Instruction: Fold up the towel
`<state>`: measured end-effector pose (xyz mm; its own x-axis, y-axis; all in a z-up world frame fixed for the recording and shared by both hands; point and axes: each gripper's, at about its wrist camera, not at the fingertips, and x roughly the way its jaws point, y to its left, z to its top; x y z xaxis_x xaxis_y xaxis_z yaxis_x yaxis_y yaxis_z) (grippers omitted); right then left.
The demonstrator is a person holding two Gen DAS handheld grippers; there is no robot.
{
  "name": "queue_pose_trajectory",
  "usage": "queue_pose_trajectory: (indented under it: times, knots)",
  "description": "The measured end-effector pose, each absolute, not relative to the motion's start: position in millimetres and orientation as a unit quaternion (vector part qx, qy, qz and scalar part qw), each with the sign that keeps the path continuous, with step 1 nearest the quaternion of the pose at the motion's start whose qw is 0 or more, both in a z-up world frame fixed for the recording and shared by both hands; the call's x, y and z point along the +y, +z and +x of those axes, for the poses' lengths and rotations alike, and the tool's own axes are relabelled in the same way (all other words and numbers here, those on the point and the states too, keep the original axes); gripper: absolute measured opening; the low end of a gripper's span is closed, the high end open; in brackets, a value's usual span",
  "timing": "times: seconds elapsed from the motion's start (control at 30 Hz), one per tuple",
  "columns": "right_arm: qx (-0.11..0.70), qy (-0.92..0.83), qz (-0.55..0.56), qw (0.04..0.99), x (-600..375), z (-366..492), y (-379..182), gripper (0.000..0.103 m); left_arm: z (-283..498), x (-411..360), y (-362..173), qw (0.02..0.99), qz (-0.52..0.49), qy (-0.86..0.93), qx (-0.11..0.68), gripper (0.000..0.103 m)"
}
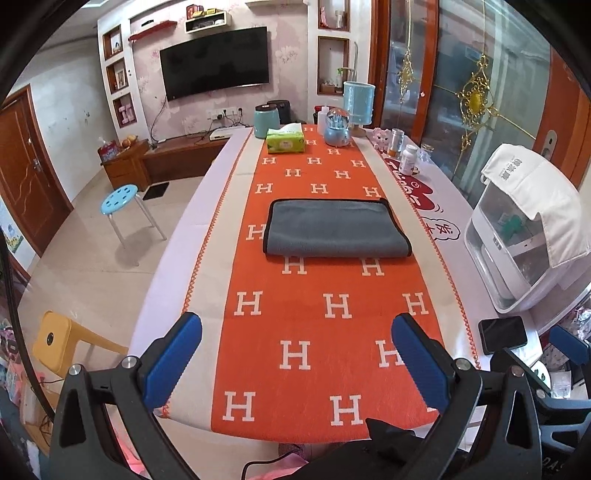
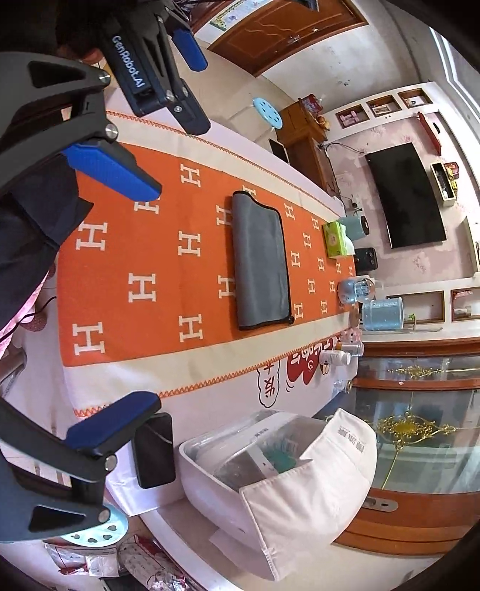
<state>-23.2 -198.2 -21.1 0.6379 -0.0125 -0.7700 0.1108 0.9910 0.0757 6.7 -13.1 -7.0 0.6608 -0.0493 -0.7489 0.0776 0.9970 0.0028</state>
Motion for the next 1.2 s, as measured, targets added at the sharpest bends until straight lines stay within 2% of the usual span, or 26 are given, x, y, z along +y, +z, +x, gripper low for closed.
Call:
queue_pose_trajectory:
  times: [1.2]
  knots:
    - [0.435, -0.034, 0.078, 0.896, -204.9, -23.3, -32.5, 0.103, -1.2, -23.6, -9.6, 0.912, 0.037, -0.047, 0.405, 0.102]
